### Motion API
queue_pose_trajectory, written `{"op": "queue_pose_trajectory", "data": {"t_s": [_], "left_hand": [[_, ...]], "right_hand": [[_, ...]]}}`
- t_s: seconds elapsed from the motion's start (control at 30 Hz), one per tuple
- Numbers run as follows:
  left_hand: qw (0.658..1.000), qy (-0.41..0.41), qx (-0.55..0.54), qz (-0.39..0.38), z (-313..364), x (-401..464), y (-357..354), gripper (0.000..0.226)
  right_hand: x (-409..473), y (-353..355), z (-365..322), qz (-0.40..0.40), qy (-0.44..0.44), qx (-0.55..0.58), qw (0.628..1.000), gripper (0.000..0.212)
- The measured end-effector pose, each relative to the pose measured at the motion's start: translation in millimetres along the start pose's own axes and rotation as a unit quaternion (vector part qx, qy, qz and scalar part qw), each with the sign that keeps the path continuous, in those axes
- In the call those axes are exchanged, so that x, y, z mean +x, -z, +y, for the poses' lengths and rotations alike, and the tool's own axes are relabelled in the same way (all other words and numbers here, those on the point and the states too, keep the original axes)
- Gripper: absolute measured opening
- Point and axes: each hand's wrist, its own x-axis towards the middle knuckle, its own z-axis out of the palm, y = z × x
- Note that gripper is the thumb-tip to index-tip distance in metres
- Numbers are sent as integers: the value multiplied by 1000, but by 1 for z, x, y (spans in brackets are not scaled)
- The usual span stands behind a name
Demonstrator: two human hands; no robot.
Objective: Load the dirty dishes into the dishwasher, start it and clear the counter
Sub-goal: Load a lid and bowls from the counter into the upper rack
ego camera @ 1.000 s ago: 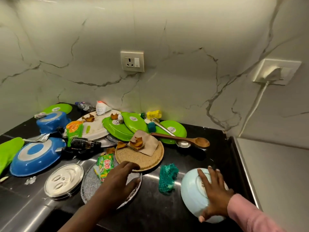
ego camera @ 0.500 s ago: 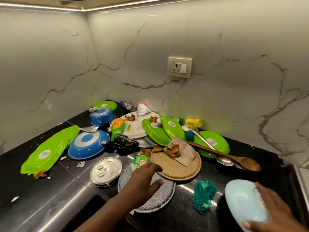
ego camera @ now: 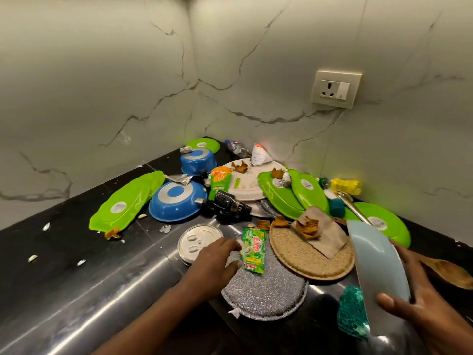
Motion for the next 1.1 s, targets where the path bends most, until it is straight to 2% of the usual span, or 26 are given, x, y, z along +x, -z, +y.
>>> {"op": "queue_pose_trajectory", "data": {"t_s": [0.07, 0.13, 0.23, 0.37, 0.47, 0.57, 0.63, 0.73, 0.8, 0.9, 0.97, 1.03, 1.1], "left_hand": [[999, 34, -9, 13, -18, -5, 11, 32], [997, 65, -4, 32, -36, -9, 23, 28], [992, 111, -10, 62, -66, -6, 40, 22], [984, 162, -17, 79, -106, -2, 58, 25], [987, 160, 0, 32, -128, 5, 66, 46], [993, 118, 24, -18, -138, 20, 69, 77], [991, 79, 67, -90, -143, 32, 65, 102], [968, 33, 132, -210, -146, 48, 47, 129], [957, 19, 146, -251, -147, 61, 34, 127], [955, 20, 139, -263, -150, 67, 28, 120], [942, -8, 164, -291, -154, 68, 25, 127], [929, -23, 195, -312, -158, 66, 22, 136], [932, -22, 203, -299, -160, 65, 24, 136]], "right_hand": [[12, -15, -4, 1, 11, 29, 1000, 90], [23, -27, -6, 1, 13, 39, 999, 84], [35, -43, -7, -2, 21, 57, 998, 90], [38, -68, -14, 17, 11, 91, 996, 92], [42, -89, -16, 31, 0, 95, 995, 89], [45, -106, -18, 42, -8, 86, 995, 90], [45, -119, -21, 51, -14, 83, 995, 89], [44, -141, -28, 65, -27, 83, 994, 88], [41, -152, -31, 78, -32, 75, 994, 96], [30, -165, -36, 86, -45, 81, 992, 107], [12, -171, -37, 111, -55, 89, 988, 117], [-5, -178, -41, 124, -61, 92, 986, 117], [-21, -181, -42, 125, -62, 74, 987, 113]]}}
